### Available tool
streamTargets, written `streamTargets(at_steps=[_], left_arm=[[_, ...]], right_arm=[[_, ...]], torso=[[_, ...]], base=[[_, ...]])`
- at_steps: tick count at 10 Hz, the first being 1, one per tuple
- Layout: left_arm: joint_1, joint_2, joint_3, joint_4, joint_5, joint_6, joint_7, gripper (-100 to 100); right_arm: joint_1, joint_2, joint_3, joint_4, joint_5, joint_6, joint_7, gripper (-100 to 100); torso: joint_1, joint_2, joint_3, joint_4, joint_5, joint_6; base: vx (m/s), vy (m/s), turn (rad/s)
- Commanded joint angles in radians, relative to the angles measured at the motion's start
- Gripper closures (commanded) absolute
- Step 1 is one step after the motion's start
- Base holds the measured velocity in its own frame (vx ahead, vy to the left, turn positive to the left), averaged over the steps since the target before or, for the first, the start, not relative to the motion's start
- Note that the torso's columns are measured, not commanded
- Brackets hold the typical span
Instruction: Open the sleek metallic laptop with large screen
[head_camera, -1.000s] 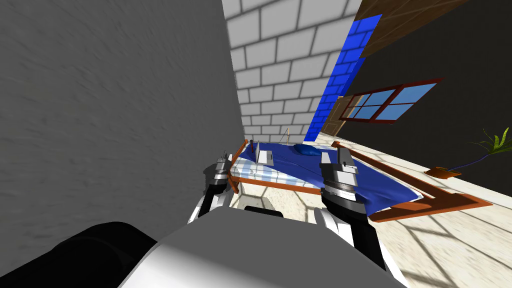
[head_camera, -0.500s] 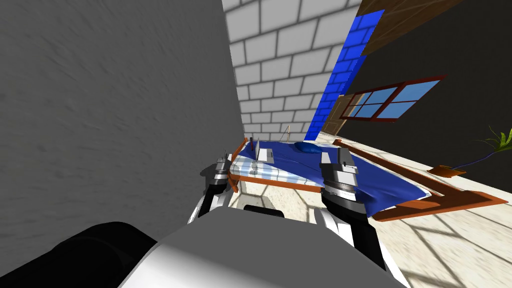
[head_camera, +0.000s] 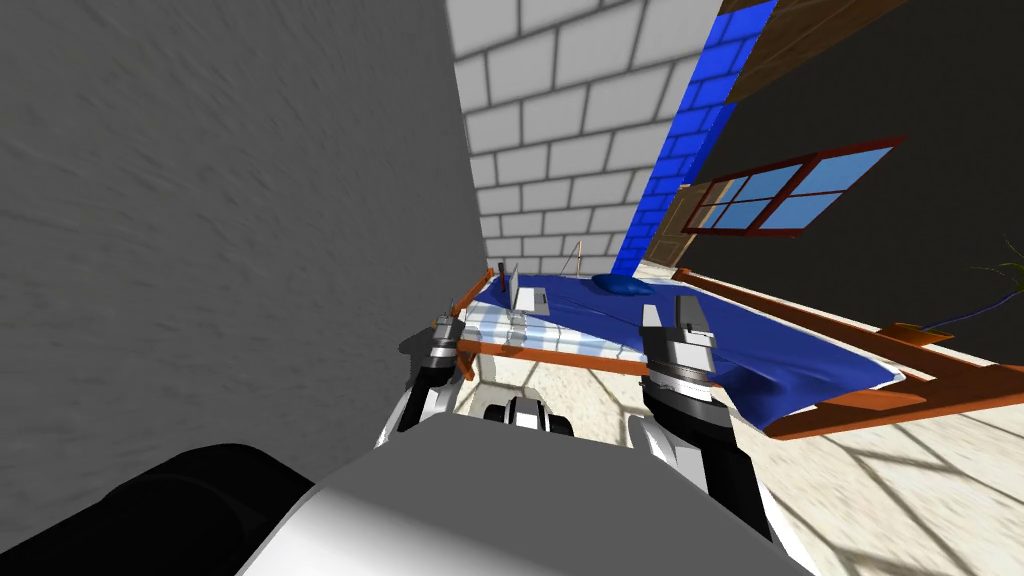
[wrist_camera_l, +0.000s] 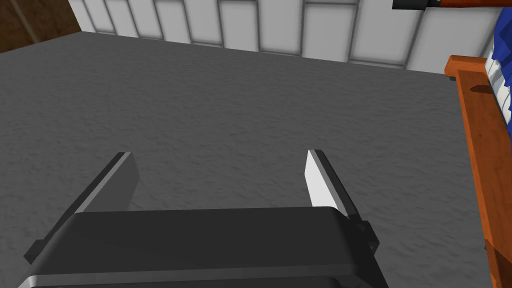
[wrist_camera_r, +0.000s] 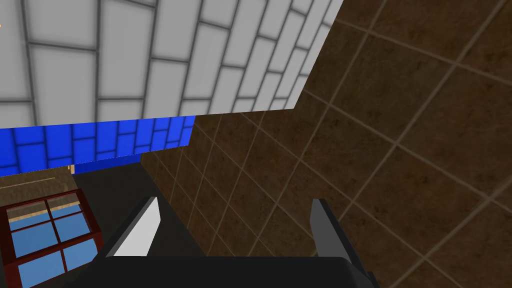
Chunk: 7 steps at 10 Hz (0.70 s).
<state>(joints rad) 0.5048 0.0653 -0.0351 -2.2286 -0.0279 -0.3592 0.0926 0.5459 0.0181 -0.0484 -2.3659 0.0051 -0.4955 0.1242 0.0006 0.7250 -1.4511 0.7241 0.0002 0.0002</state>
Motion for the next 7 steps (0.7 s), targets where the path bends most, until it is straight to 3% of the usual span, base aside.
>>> streamTargets(at_steps=[1,7], left_arm=[[-0.05,0.038,0.006,0.042,-0.017,0.031,-0.018,-100],[-0.201,0.08,0.016,0.164,-0.075,0.124,-0.074,-100]], right_arm=[[0.0,0.0,0.0,0.0,0.0,0.0,0.0,0],[0.0,0.0,0.0,0.0,0.0,0.0,0.0,0]], torso=[[0.0,0.009,-0.02,0.01,0.0,0.0],[0.0,0.013,-0.025,0.014,0.0,0.0]], base=[[-0.001,0.015,-0.015],[0.002,0.015,-0.024]])
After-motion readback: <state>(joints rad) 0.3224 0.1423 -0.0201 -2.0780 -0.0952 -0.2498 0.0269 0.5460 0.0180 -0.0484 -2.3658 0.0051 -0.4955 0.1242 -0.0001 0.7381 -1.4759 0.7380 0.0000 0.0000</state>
